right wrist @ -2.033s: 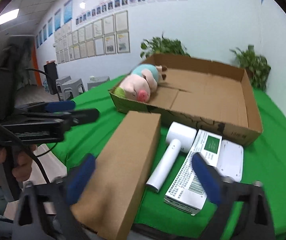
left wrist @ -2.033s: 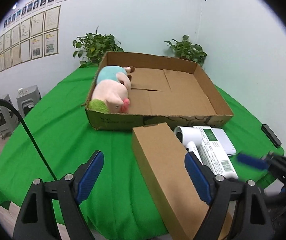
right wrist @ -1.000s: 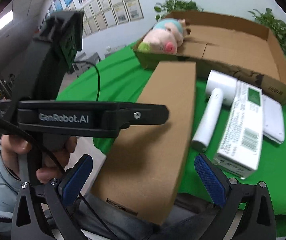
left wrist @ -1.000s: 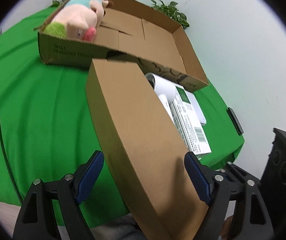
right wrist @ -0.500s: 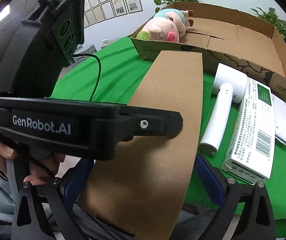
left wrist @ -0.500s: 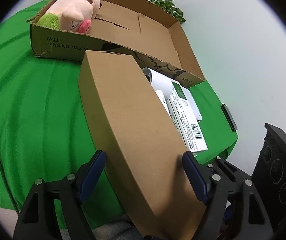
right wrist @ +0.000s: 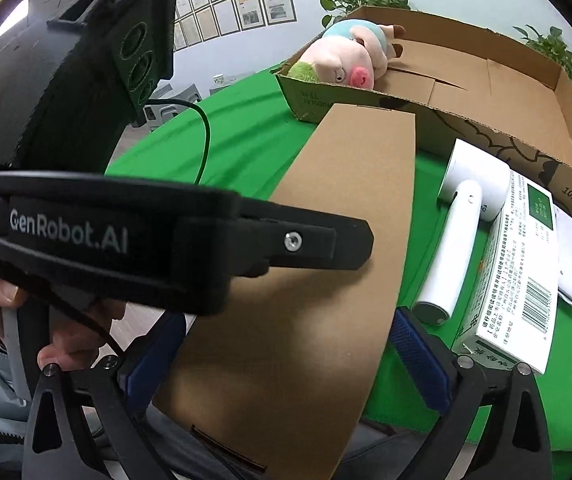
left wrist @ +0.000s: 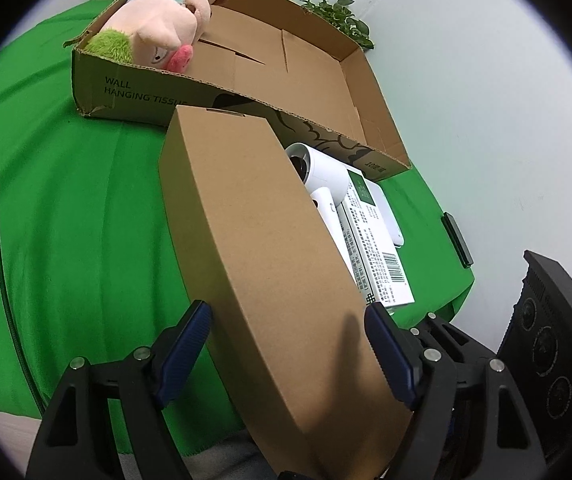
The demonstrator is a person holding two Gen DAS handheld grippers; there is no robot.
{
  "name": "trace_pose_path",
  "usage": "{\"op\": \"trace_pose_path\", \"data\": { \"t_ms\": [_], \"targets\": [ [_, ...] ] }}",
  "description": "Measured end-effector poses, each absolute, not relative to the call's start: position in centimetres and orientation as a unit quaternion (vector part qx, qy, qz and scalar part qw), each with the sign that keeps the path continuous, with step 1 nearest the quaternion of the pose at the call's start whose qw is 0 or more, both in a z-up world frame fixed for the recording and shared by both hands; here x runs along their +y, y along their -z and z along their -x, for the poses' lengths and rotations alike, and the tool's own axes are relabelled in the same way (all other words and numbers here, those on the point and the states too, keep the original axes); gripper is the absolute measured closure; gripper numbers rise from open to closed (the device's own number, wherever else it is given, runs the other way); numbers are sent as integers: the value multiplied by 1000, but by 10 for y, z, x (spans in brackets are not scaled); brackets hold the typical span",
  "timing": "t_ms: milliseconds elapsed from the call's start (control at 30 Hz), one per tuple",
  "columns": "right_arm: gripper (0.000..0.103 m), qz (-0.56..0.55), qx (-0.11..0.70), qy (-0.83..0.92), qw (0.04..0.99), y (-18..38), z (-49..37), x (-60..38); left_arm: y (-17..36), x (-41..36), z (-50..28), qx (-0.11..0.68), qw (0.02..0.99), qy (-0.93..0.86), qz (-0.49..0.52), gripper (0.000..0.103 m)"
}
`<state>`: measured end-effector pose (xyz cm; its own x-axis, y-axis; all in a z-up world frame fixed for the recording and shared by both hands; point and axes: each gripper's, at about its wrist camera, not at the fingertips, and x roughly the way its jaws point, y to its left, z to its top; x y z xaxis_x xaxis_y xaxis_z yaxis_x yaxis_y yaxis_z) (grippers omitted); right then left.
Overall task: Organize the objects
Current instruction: 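Lift the brown box and carry it over the cardboard tray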
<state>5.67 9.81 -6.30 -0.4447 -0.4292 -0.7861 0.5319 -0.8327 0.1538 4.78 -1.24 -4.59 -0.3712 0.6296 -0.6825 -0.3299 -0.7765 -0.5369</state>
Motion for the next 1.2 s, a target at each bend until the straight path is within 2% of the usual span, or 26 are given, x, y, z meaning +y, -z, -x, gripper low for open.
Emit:
{"op": "trace_pose_path", "data": {
  "t_ms": [400,600,833,1200],
  "targets": [
    [15,-454,-12,843,289,62,-53,123,51,-17,-45,-171,275,-806,495,24],
    [16,-458,-36,840,291,62,-51,129,50,-18,-47,-178,271,-809,490,25],
    [16,-450,-70,841,290,58,-55,140,38,-21,-48,-181,274,-815,478,37],
    [16,-399,-90,868,281,29,-65,158,1,-8,-47,-167,289,-831,445,38]
  ]
}}
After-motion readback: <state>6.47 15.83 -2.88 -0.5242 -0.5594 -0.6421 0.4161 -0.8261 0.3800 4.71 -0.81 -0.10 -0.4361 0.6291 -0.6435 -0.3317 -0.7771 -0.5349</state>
